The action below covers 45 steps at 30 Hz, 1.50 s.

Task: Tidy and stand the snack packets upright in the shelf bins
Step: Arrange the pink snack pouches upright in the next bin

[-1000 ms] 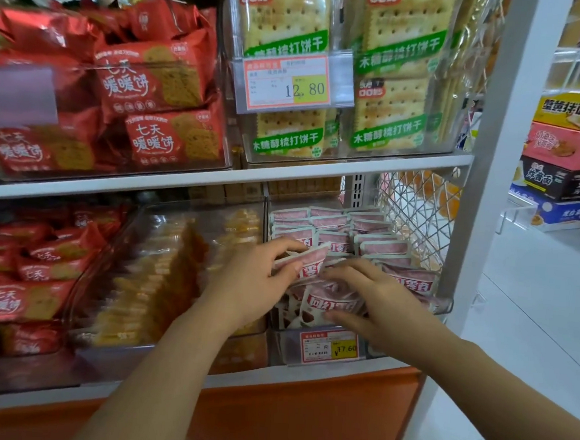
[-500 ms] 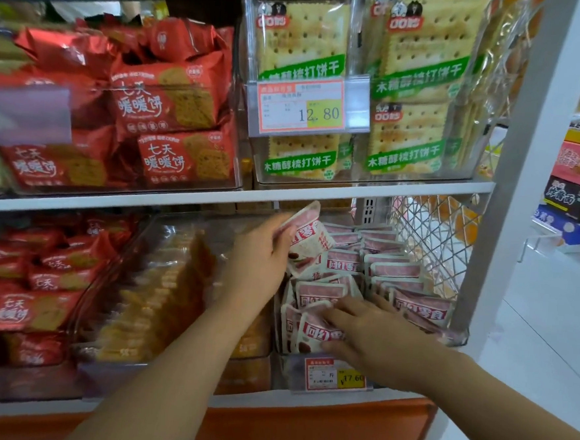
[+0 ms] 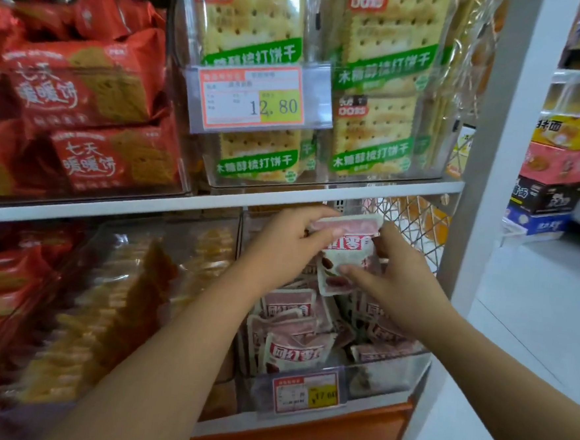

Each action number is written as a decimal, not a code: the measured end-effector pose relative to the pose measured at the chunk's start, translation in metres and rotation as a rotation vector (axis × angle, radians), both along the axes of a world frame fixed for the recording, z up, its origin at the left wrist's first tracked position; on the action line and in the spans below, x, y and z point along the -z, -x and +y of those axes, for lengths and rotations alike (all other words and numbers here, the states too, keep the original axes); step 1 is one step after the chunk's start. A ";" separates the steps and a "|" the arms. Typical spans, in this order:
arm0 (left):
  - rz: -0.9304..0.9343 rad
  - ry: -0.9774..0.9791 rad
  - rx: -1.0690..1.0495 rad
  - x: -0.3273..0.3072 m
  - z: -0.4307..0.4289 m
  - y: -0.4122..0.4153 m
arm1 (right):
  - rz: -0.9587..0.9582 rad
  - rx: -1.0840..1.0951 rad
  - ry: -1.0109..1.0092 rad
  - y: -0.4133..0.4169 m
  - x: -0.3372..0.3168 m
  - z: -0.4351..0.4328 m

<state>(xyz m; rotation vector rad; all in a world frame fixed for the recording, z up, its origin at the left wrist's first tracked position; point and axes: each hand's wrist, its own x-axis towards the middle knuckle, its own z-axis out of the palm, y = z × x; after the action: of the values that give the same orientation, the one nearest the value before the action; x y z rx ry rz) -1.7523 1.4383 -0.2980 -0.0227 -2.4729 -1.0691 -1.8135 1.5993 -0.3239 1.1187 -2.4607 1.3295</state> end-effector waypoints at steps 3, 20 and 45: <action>-0.031 -0.227 0.028 0.001 -0.008 -0.003 | 0.084 0.035 -0.010 -0.004 0.000 -0.004; -0.749 0.453 0.082 0.032 0.002 -0.010 | 0.065 0.172 0.088 -0.006 0.005 0.013; -0.422 0.492 0.033 0.043 -0.006 -0.068 | -0.081 0.150 0.078 0.037 0.007 -0.065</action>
<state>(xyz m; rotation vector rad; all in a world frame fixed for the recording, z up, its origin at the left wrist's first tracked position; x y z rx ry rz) -1.6839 1.4327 -0.3406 0.0135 -3.0704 -0.4841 -1.8500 1.5344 -0.3313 0.8605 -2.4685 1.4377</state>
